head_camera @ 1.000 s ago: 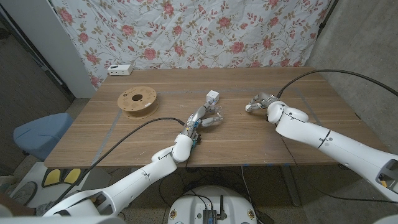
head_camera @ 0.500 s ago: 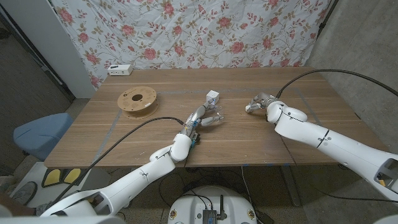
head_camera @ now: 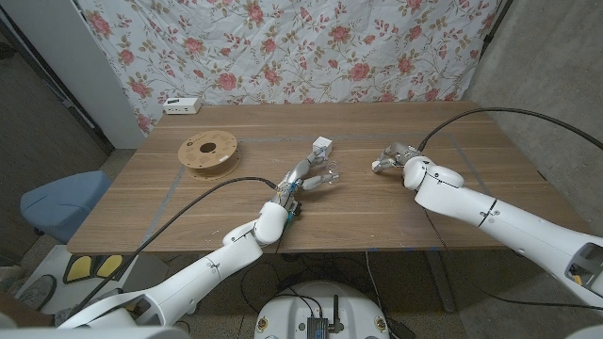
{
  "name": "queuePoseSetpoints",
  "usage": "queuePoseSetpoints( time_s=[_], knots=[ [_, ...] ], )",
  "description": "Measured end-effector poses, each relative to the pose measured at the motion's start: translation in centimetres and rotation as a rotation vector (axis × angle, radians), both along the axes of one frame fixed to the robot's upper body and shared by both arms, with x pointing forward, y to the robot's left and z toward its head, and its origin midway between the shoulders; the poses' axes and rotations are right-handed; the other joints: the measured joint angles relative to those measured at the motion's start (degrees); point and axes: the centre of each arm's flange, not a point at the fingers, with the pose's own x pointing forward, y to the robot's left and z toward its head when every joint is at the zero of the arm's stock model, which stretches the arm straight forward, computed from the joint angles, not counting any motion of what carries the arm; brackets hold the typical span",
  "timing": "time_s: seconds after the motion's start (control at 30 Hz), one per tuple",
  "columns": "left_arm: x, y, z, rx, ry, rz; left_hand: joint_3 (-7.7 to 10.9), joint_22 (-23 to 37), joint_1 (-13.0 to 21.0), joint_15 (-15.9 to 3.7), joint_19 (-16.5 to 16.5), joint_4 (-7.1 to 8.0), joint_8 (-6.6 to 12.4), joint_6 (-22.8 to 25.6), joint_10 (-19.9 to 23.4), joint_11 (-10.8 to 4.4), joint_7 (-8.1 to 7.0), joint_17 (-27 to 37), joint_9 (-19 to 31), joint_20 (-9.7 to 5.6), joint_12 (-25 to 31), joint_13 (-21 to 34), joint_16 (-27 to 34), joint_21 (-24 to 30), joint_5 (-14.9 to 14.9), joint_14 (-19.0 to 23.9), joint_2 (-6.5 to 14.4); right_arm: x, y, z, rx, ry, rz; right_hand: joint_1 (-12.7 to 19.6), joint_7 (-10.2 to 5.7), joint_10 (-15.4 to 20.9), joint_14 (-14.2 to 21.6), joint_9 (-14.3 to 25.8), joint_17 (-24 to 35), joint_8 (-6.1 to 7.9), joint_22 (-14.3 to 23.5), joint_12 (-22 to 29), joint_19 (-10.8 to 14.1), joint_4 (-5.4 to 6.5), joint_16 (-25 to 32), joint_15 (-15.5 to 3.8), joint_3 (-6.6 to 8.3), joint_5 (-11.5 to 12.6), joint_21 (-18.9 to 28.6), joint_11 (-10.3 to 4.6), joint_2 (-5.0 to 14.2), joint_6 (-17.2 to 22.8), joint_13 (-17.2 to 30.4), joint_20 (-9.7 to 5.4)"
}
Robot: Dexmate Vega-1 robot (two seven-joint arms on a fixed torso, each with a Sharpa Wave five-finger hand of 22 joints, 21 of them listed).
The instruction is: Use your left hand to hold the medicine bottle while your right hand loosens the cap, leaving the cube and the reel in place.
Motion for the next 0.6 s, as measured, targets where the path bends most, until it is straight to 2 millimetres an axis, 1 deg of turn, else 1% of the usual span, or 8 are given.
queuePoseSetpoints(
  time_s=[0.1,0.2,0.33,0.4,0.47,0.5,0.53,0.6],
  knots=[
    [-0.10,0.05,0.10,-0.005,0.000,-0.008,-0.08,0.0,0.0,0.00,-0.2,0.09,0.00,0.0,0.0,0.00,0.00,0.0,0.0,0.18,0.0,0.0,0.0,0.0,0.0,0.0,0.0,0.00,0.01,-0.10,0.000,0.001,-0.001,-0.2,0.36,-0.1,0.0,0.1,0.0,-0.20,0.0,-0.2,0.0,0.00,0.0,0.00,0.00,0.0,0.0,0.14,-0.21,-1.0,0.0,0.00],
    [-0.20,0.13,0.19,-0.009,-0.001,-0.012,-0.32,0.0,-0.3,0.20,-0.2,0.32,0.00,-0.2,-0.2,0.25,0.20,-0.1,0.0,0.18,0.0,0.0,0.0,0.0,0.1,-0.2,0.3,-0.03,0.00,-0.30,0.000,0.003,-0.003,-0.4,0.79,-0.7,0.0,0.1,0.0,-0.86,0.0,-0.3,0.0,0.00,-0.3,0.00,0.00,0.2,0.0,0.65,-0.36,-2.2,0.0,0.00],
    [-0.29,0.24,0.25,-0.013,-0.002,-0.016,-0.32,0.0,-0.4,0.20,-0.5,0.32,0.00,-0.2,-0.3,0.32,0.20,-0.1,0.0,-0.13,0.2,0.0,0.0,0.0,0.5,-0.2,0.4,-0.10,0.06,-0.45,0.001,0.003,-0.003,-0.8,0.87,-1.4,-0.1,0.1,0.0,-1.67,0.0,-0.5,0.0,0.00,-0.6,0.14,0.00,0.3,0.0,0.52,-0.82,-4.1,0.0,0.04],
    [-0.34,0.31,0.32,-0.016,-0.003,-0.016,-0.32,0.0,-0.6,0.20,-0.5,0.32,0.00,-0.2,-0.3,0.32,0.20,-0.1,0.0,-0.13,0.2,0.0,0.0,0.0,0.5,-0.2,0.6,-0.16,0.11,-0.58,0.002,0.004,-0.002,-1.1,1.07,-1.6,-0.7,0.1,0.0,-1.74,-0.1,-0.5,0.0,0.00,-0.7,0.17,0.00,0.3,0.0,0.34,-1.07,-4.7,0.0,0.04],
    [-0.36,0.33,0.34,-0.017,-0.003,-0.016,-0.32,0.0,-0.6,0.20,-0.5,0.32,0.00,-0.2,-0.3,0.32,0.20,-0.1,0.0,-0.13,0.2,0.0,0.0,0.0,0.5,-0.2,0.6,-0.20,0.12,-0.66,0.003,0.006,-0.001,-1.3,1.01,-2.2,-1.2,0.1,0.0,-2.15,-0.1,-0.5,-0.2,0.00,-0.9,0.51,0.00,0.3,0.0,0.51,-1.31,-5.5,0.0,0.16],
    [-0.36,0.34,0.35,-0.017,-0.003,-0.016,-0.32,0.0,-0.6,0.20,-0.5,0.32,0.00,-0.2,-0.3,0.32,0.20,-0.1,0.0,-0.13,0.2,0.0,0.2,0.0,0.5,-0.2,0.6,-0.20,0.12,-0.67,0.003,0.006,-0.001,-1.5,0.96,-2.6,-1.3,0.1,0.0,-2.18,-0.1,-0.5,-0.4,0.00,-1.0,0.29,0.00,0.3,0.0,0.53,-1.52,-6.1,0.0,0.34],
    [-0.36,0.36,0.38,-0.017,-0.003,-0.016,-0.32,0.0,-0.6,0.20,-0.5,0.32,0.00,-0.2,-0.3,0.32,0.20,-0.1,0.0,-0.13,0.2,0.0,0.2,0.0,0.5,-0.2,0.6,-0.25,0.11,-0.73,0.005,0.008,0.001,-1.7,1.16,-2.9,-1.6,0.1,0.0,-2.55,-0.2,-0.7,-0.5,0.00,-1.0,0.53,0.00,0.3,0.0,0.85,-1.73,-6.7,0.0,0.39],
    [-0.36,0.38,0.40,-0.017,-0.003,-0.016,-0.32,0.0,-0.6,0.20,-0.5,0.32,0.00,-0.2,-0.3,0.32,0.21,-0.1,0.0,-0.13,0.5,0.0,0.2,0.0,0.5,-0.2,0.6,-0.30,0.07,-0.75,0.006,0.008,0.002,-2.3,1.00,-3.7,-2.4,0.1,0.0,-3.12,-0.2,-0.9,-1.2,0.16,-1.3,0.93,-0.15,0.3,0.0,1.25,-2.32,-7.9,0.0,0.74]
  ],
)
